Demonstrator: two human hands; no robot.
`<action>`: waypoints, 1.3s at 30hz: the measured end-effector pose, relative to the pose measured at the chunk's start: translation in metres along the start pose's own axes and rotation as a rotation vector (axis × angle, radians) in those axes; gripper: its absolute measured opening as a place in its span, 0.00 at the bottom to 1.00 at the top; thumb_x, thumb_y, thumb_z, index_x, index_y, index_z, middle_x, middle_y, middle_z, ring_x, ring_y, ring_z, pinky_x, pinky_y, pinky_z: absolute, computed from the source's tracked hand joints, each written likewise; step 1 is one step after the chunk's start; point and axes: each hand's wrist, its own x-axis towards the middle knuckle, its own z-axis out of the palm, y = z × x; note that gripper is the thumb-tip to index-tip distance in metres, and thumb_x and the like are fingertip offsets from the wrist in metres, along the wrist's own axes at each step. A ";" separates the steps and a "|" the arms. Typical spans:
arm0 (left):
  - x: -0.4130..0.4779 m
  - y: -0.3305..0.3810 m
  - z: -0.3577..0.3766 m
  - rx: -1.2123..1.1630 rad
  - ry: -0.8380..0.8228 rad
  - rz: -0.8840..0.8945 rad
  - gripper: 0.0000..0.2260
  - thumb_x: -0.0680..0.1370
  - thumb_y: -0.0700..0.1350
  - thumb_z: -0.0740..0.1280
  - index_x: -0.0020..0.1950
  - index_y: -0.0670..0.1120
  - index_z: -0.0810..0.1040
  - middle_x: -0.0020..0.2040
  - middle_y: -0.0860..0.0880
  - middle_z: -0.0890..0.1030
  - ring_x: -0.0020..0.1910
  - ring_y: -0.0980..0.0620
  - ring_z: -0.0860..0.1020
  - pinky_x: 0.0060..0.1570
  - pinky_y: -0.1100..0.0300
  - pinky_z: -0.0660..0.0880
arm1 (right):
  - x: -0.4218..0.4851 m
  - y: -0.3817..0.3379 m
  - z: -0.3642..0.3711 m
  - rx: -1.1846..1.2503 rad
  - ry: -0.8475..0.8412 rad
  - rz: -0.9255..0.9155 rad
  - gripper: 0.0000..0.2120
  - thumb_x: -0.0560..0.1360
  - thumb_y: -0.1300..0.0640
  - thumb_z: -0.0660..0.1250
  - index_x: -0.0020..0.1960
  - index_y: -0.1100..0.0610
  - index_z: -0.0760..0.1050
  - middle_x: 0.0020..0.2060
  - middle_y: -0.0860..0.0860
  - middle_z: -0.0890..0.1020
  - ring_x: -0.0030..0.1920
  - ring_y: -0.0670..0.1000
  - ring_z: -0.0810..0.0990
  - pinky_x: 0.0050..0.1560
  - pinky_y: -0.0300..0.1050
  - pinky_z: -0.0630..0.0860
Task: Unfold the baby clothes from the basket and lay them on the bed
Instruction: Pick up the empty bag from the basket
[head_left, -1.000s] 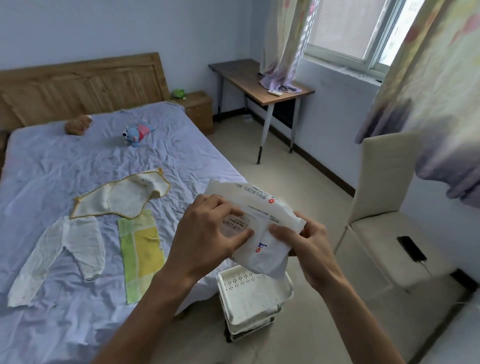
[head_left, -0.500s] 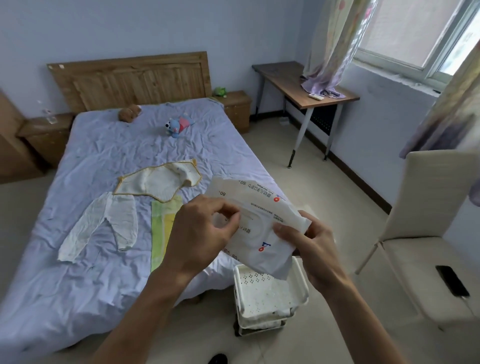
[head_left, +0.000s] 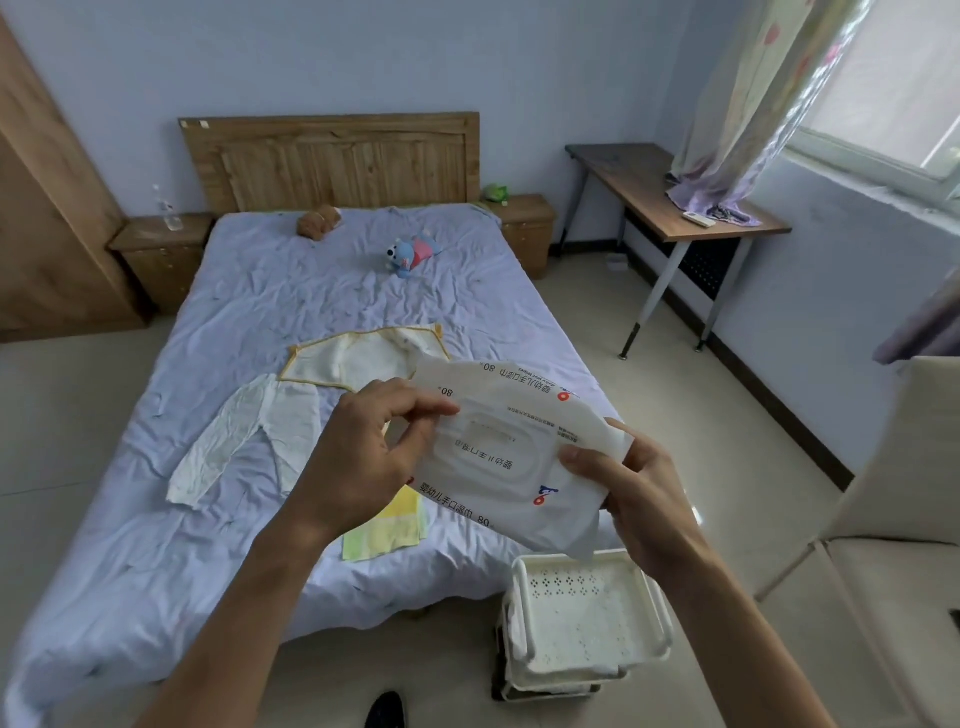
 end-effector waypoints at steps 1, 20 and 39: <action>0.005 -0.010 -0.008 0.015 -0.008 -0.002 0.11 0.80 0.39 0.70 0.53 0.56 0.86 0.48 0.59 0.82 0.55 0.55 0.79 0.58 0.53 0.76 | 0.008 0.002 0.009 -0.002 -0.001 0.002 0.14 0.68 0.56 0.76 0.53 0.57 0.84 0.47 0.57 0.86 0.47 0.56 0.86 0.39 0.48 0.81; 0.105 -0.175 -0.105 -0.086 -0.007 -0.145 0.11 0.70 0.50 0.79 0.49 0.63 0.87 0.48 0.65 0.84 0.67 0.57 0.73 0.71 0.52 0.69 | 0.157 0.043 0.135 -0.059 -0.029 0.117 0.17 0.67 0.52 0.78 0.54 0.55 0.84 0.48 0.59 0.86 0.49 0.61 0.86 0.45 0.55 0.83; 0.280 -0.353 0.084 -0.149 0.117 -0.572 0.10 0.72 0.44 0.80 0.53 0.50 0.88 0.51 0.54 0.85 0.58 0.51 0.82 0.61 0.43 0.79 | 0.437 0.183 0.035 -0.049 0.065 0.344 0.24 0.68 0.47 0.77 0.61 0.46 0.75 0.47 0.56 0.88 0.46 0.58 0.88 0.38 0.48 0.82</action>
